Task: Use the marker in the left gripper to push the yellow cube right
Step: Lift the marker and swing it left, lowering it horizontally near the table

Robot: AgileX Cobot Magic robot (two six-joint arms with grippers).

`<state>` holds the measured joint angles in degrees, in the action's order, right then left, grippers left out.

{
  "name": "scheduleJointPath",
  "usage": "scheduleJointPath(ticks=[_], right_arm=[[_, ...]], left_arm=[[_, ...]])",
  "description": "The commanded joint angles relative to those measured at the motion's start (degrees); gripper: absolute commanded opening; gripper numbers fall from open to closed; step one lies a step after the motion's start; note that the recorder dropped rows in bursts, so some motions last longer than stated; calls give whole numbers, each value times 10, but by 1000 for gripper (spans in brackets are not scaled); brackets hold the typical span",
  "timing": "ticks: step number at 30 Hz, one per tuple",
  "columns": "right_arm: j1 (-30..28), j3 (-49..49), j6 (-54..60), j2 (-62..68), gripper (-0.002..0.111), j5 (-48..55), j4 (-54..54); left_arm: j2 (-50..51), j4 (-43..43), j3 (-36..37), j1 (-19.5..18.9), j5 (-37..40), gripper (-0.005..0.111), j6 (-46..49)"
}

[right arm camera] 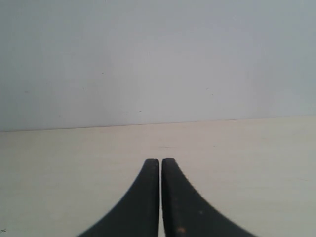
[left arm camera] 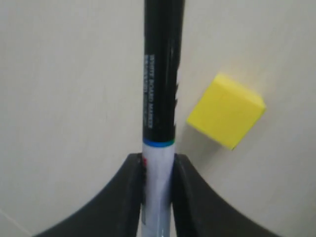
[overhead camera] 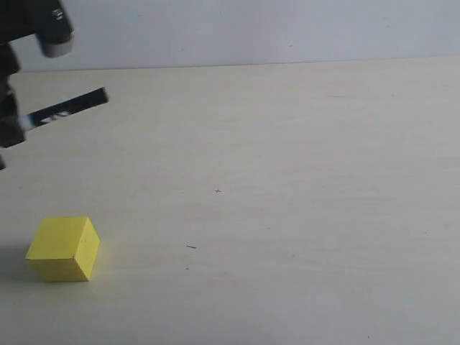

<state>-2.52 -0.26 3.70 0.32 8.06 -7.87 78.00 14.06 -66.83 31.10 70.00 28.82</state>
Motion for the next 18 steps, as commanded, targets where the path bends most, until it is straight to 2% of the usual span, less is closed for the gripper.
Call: scheduleJointPath(ticks=[1, 5, 7, 11, 18], right_arm=[[-2, 3, 5, -3, 2, -5, 3], [-2, 3, 5, -3, 2, -5, 3], [-2, 3, 5, -3, 2, -5, 3], [-2, 3, 5, -3, 2, -5, 3], [-2, 3, 5, -3, 2, -5, 3]], left_arm=[[-21, 41, 60, -87, 0, 0, 16], [-13, 23, 89, -119, 0, 0, 0], [-12, 22, 102, -119, -2, 0, 48], [-20, 7, 141, -128, -3, 0, 205], [-29, 6, 216, -215, -129, 0, 313]])
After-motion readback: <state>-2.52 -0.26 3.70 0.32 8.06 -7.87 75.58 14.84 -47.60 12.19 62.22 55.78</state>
